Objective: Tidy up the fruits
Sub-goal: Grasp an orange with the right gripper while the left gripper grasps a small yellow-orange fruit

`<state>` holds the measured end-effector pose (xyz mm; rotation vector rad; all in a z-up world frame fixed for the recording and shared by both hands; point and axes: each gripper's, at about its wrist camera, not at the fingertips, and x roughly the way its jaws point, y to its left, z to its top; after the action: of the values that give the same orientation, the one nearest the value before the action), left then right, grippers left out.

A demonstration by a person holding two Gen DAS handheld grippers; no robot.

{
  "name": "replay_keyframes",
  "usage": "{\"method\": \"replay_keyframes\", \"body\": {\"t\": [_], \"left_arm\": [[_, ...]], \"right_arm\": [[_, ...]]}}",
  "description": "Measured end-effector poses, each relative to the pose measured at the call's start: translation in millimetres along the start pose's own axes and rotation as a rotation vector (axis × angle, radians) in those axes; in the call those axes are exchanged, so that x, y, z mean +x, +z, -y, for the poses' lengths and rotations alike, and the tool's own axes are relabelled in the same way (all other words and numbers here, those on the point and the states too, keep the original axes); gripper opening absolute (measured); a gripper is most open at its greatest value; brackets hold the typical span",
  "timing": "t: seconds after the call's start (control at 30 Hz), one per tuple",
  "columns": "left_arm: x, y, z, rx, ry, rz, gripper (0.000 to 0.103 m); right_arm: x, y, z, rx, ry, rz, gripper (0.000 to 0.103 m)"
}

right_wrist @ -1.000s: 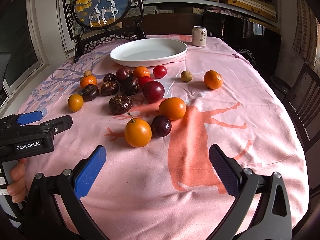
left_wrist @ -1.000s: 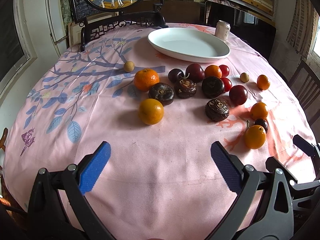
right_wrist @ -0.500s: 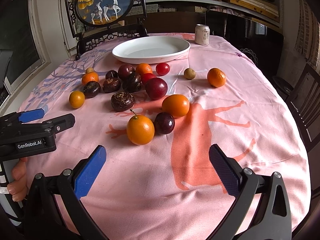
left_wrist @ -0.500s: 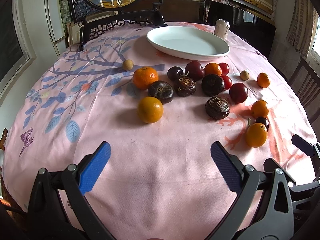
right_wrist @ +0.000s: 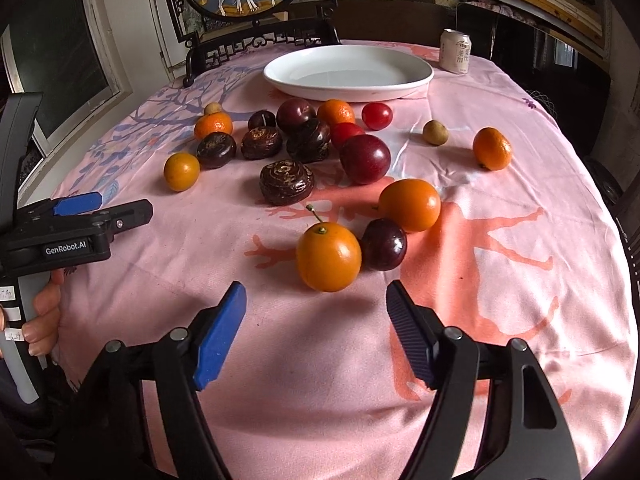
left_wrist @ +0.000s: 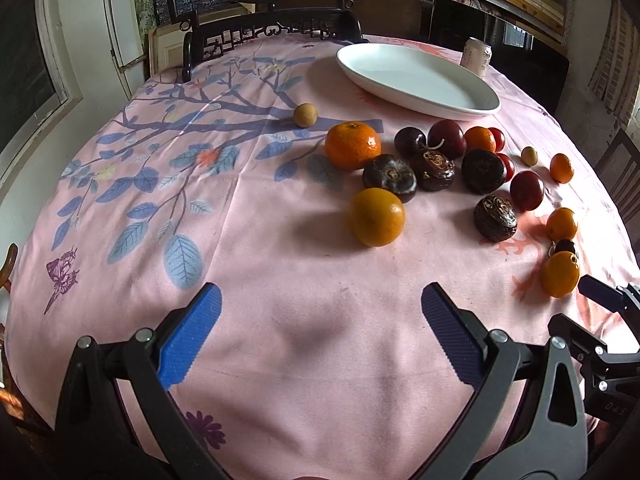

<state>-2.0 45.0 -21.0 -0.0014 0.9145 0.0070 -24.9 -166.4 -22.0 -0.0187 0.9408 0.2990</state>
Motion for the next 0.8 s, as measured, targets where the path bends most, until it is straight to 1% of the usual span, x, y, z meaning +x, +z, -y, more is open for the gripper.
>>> {"method": "replay_keyframes", "body": {"t": [0.07, 0.2, 0.23, 0.3, 0.33, 0.37, 0.57, 0.63, 0.67, 0.7, 0.77, 0.8], "left_arm": [[3, 3, -5, -0.009, -0.002, -0.007, 0.101], [12, 8, -8, -0.022, -0.011, -0.032, 0.101], [14, 9, -8, -0.021, -0.018, -0.038, 0.101], [17, 12, -5, -0.016, -0.023, -0.042, 0.101], [18, 14, -3, -0.009, -0.024, -0.043, 0.101], [19, 16, -1, -0.001, -0.028, -0.044, 0.101], [31, 28, 14, 0.014, -0.051, -0.061, 0.101], [36, 33, 18, 0.017, -0.043, -0.064, 0.099], [39, 35, 19, 0.021, -0.042, -0.066, 0.093], [41, 37, 20, 0.025, -0.043, -0.071, 0.081], [47, 40, 22, 0.032, -0.040, -0.089, 0.062], [48, 42, 23, 0.036, -0.027, -0.078, 0.053]], "right_arm": [[7, 4, 0, 0.002, 0.025, -0.023, 0.067], [18, 14, -1, 0.001, 0.023, -0.035, 0.066], [19, 16, -1, 0.004, 0.025, -0.038, 0.065], [21, 20, 1, 0.005, 0.025, -0.041, 0.055], [22, 22, 3, 0.003, 0.018, -0.042, 0.044], [22, 23, 5, 0.005, 0.020, -0.044, 0.038], [19, 20, 14, 0.005, 0.072, -0.042, 0.037], [17, 19, 14, 0.005, 0.109, -0.039, 0.037], [16, 19, 15, 0.003, 0.126, -0.037, 0.037], [14, 19, 15, 0.000, 0.139, -0.034, 0.037], [10, 19, 15, -0.009, 0.157, -0.024, 0.036], [8, 21, 15, -0.012, 0.163, -0.018, 0.036]]}}
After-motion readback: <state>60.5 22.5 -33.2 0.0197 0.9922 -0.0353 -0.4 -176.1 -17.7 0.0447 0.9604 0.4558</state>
